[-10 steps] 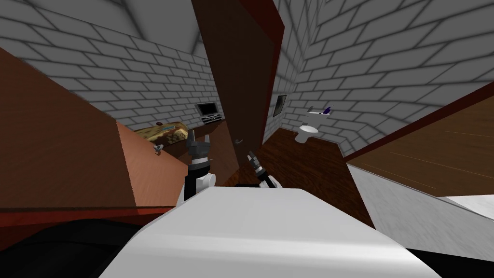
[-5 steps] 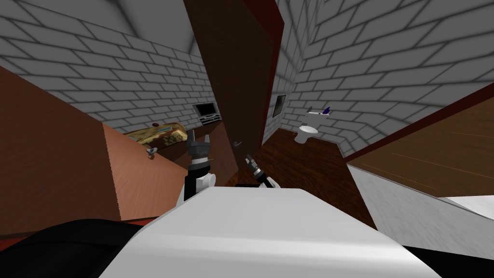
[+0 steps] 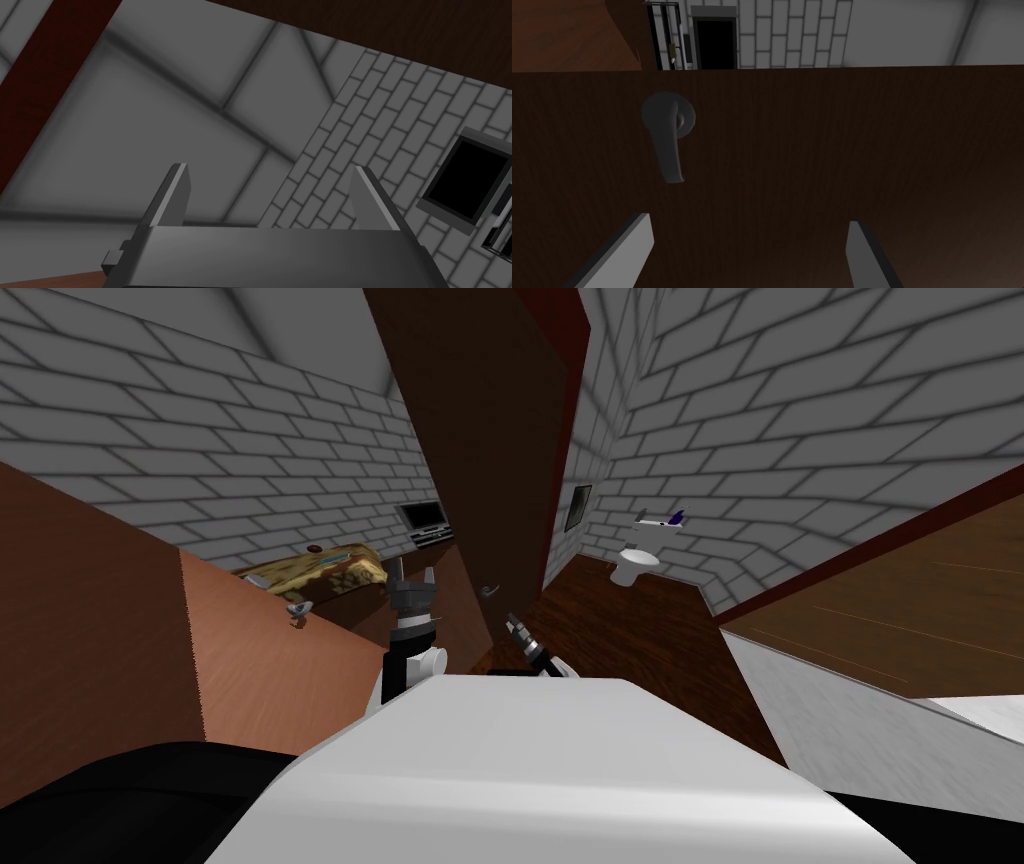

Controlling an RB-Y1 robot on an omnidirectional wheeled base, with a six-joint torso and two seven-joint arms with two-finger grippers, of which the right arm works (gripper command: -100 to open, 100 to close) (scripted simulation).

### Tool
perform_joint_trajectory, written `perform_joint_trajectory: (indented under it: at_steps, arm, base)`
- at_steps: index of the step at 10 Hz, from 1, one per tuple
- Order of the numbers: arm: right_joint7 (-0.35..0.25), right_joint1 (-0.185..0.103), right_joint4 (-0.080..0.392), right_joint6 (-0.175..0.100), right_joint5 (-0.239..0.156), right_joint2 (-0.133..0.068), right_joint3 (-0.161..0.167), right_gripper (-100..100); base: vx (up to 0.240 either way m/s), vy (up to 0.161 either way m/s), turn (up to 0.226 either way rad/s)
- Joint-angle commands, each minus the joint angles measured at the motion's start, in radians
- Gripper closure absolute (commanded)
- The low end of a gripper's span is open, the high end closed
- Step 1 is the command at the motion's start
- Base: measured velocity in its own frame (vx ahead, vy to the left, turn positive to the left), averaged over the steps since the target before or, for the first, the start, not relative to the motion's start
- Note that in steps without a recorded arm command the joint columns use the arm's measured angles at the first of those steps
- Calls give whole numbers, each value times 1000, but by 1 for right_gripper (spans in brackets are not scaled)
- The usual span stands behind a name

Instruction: Push the door open

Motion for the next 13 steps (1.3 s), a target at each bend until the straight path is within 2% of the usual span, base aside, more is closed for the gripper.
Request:
perform_joint_trajectory:
  at_steps: [1,2,5,11,12,13]
  arm:
    - [-7,-14,40,-8,-2,-6,29,-100]
    - [-9,-20,55,-10,-3,-7,38,-100]
    - [-19,-51,137,-20,-7,-12,93,-100]
    - [-34,-95,255,-36,-13,-18,173,-100]
    - [-35,-91,236,-31,-12,-20,163,-100]
    - [-31,-91,246,-34,-12,-15,160,-100]
  base:
    - [126,7,-49]
    - [136,-1,-26]
    - [195,2,-41]
    - [178,7,-29]
    - [90,-4,21]
    - [91,113,62]
